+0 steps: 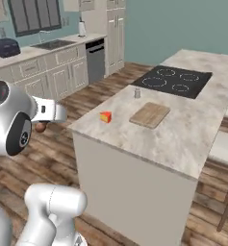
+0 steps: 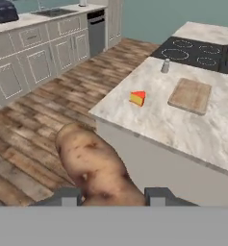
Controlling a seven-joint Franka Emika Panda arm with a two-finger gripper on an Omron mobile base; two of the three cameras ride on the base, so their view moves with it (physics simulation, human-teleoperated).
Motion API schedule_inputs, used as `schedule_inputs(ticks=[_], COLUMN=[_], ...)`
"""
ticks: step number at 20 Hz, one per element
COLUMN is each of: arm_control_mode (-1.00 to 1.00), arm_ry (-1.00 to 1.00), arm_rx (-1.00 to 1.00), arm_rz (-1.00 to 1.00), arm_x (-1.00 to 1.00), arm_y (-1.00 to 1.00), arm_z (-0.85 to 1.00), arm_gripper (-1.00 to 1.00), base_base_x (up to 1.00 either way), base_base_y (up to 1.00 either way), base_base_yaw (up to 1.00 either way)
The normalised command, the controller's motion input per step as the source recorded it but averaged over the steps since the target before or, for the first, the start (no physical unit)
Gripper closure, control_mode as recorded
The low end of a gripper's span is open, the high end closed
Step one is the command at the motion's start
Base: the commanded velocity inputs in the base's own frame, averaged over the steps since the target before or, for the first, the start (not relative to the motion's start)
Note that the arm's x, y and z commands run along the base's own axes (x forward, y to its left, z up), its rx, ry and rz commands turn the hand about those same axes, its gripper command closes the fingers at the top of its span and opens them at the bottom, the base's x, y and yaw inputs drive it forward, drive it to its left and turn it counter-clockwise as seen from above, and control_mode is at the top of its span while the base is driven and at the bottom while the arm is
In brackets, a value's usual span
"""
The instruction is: Retrieve the reheated potato from the microwave, then place the potato, cheese, and condiment on the cutting board.
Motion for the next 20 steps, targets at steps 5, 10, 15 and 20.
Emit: schedule_inputs(ticks=[5, 10, 15, 20], arm_control_mode=[1.00, 1.00, 1.00, 1.00], arm_ry=[0.00, 0.00, 0.00, 0.00], arm_rx=[0.00, 0.00, 0.00, 0.00], arm_rz=[0.00, 0.00, 0.00, 0.00], arm_x=[0.00, 0.00, 0.00, 0.00], arm_y=[0.00, 0.00, 0.00, 0.00], arm_z=[0.00, 0.00, 0.00, 0.00], arm_gripper=[1.00, 1.00, 1.00, 1.00], base_base_x=[0.19, 0.47, 0.39, 0.25], base_base_y=[0.13, 0.23, 0.49, 0.28], base_base_yaw=[-0.85, -0.39, -0.07, 0.17])
